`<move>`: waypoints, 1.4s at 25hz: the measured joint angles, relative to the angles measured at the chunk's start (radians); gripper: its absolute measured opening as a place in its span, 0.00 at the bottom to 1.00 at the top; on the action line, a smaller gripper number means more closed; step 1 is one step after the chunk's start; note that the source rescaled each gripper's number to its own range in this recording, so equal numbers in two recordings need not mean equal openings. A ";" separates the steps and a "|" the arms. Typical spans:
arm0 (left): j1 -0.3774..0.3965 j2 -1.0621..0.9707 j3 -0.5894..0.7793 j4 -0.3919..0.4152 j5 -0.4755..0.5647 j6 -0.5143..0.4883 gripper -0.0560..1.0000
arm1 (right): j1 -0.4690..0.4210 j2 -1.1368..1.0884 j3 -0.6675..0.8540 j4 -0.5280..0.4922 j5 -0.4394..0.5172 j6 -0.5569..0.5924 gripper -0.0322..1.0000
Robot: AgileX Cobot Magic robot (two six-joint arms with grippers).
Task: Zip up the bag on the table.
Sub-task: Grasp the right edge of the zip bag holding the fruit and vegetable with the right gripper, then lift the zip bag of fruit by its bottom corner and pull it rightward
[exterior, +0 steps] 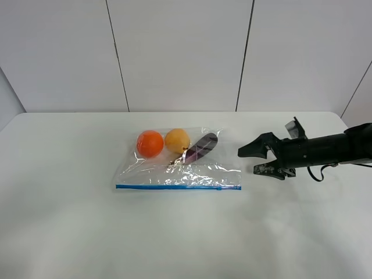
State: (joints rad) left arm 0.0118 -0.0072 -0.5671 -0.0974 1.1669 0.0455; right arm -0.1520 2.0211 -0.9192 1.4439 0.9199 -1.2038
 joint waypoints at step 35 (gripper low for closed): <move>0.000 0.000 -0.016 -0.445 -0.151 0.562 1.00 | 0.198 0.143 -0.169 0.027 0.082 0.035 0.03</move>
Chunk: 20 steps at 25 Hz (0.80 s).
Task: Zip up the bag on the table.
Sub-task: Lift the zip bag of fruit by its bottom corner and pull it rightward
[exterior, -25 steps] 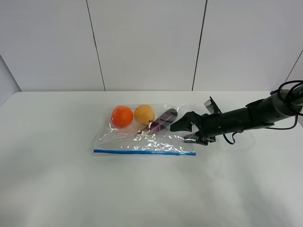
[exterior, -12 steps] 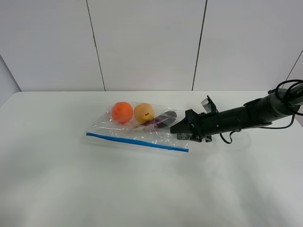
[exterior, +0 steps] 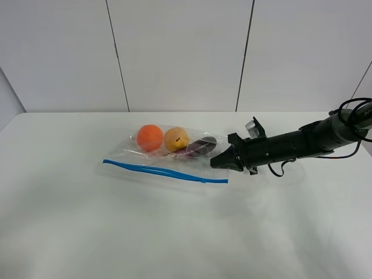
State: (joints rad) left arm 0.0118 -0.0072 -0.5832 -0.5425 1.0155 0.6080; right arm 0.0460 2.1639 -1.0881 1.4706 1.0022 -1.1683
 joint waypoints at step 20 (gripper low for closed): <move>0.000 0.776 0.028 -0.862 -0.224 1.618 1.00 | 0.000 0.000 -0.075 -0.017 0.127 0.012 0.03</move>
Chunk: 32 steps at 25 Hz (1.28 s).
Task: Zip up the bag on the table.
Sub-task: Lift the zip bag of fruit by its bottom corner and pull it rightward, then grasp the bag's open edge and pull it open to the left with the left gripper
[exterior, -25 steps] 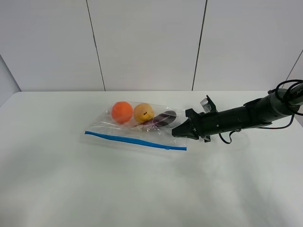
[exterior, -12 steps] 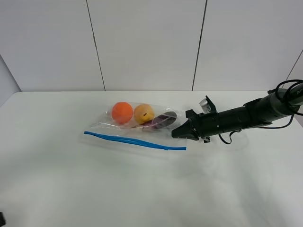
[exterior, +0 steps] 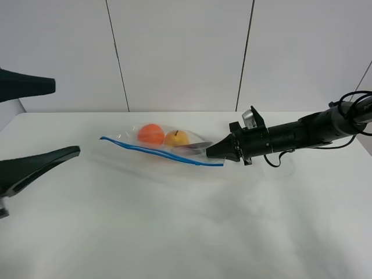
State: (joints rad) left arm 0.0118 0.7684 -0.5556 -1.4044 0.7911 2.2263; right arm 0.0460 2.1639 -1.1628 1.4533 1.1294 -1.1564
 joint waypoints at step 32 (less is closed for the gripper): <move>-0.666 0.992 -0.307 -0.321 -0.719 0.756 1.00 | 0.058 0.000 -0.048 -0.028 -0.042 0.015 0.03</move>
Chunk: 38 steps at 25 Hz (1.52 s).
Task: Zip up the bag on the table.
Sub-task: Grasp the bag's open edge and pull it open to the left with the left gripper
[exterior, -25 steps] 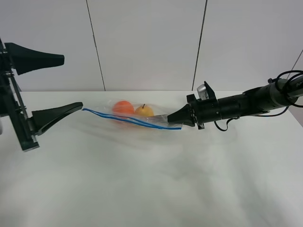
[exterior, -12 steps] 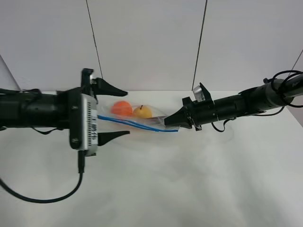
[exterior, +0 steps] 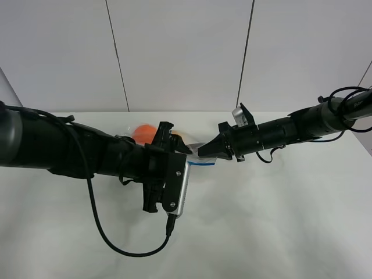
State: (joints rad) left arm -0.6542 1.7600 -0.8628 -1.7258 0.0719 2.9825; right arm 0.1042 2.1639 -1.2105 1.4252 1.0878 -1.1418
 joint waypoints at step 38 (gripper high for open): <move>-0.002 0.122 -0.170 -0.002 -0.072 -0.026 0.82 | 0.000 0.000 0.000 -0.022 -0.007 0.000 0.03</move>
State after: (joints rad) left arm -0.6561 1.8820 -1.0324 -1.7275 0.0000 2.9564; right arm 0.1042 2.1639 -1.2105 1.4030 1.0807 -1.1418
